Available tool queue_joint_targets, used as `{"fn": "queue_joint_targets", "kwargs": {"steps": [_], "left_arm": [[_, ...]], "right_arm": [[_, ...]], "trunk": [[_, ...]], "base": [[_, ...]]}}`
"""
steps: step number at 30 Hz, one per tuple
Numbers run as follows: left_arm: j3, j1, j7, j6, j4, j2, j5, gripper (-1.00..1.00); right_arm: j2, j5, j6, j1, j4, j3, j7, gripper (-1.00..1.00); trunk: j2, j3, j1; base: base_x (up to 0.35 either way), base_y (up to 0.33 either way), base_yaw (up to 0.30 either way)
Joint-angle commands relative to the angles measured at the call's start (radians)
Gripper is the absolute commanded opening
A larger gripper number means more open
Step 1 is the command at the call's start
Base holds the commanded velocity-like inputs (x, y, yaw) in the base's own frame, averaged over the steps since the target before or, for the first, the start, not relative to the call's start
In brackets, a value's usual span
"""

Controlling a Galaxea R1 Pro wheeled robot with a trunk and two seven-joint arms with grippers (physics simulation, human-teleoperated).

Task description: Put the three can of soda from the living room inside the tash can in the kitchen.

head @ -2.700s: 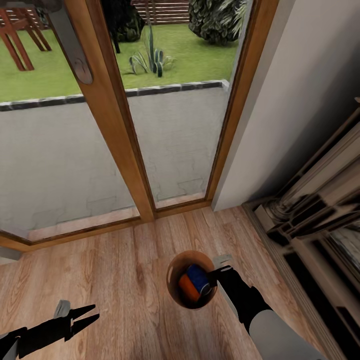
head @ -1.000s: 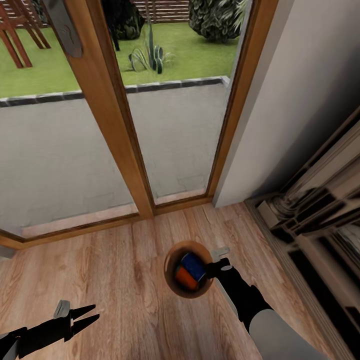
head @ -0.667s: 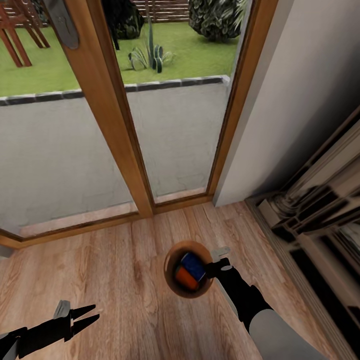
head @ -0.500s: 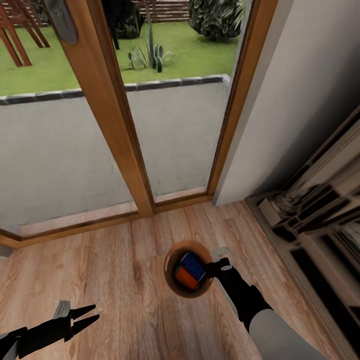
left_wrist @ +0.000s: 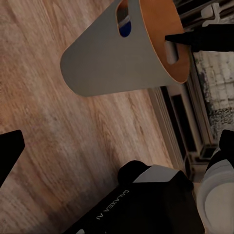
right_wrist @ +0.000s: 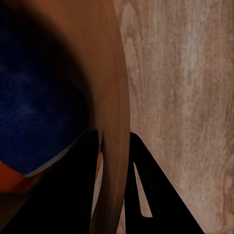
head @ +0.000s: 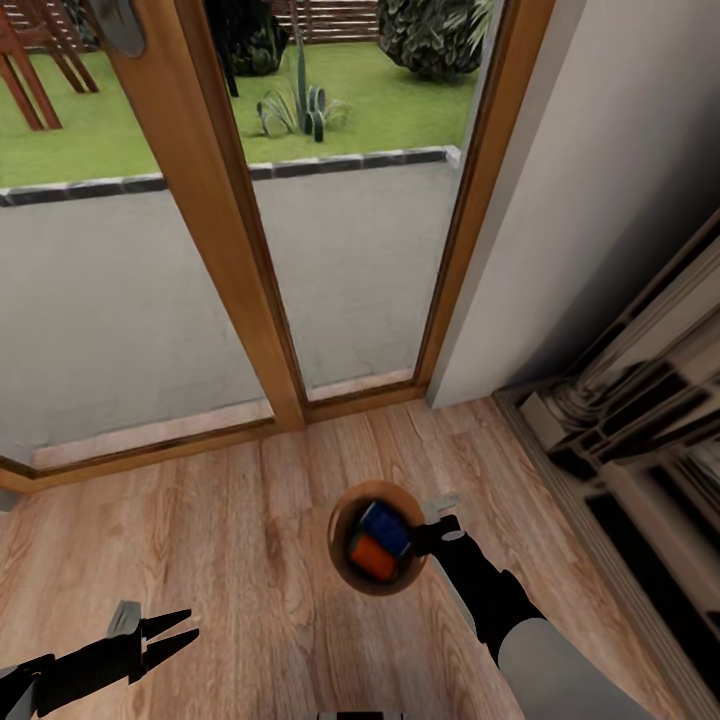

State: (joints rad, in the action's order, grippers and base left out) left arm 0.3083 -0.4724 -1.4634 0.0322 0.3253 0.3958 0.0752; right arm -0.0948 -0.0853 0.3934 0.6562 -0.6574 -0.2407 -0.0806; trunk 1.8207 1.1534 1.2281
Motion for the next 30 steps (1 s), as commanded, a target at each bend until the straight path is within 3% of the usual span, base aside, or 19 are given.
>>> {"fn": "queue_joint_targets", "kwargs": {"steps": [1, 30], "left_arm": [[0.000, 0.000, 0.000, 0.000, 0.000, 0.000, 0.000, 1.00], [0.000, 0.000, 0.000, 0.000, 0.000, 0.000, 0.000, 1.00]], "right_arm": [[0.000, 0.006, -0.001, 0.000, -0.001, 0.000, 0.005, -1.00], [0.000, 0.006, -0.001, 0.000, -0.001, 0.000, 0.005, -1.00]], "trunk": [[0.007, 0.003, 0.004], [0.210, 0.094, 0.115]], "base": [[0.000, 0.000, 0.000], [0.000, 0.000, 0.000]]}}
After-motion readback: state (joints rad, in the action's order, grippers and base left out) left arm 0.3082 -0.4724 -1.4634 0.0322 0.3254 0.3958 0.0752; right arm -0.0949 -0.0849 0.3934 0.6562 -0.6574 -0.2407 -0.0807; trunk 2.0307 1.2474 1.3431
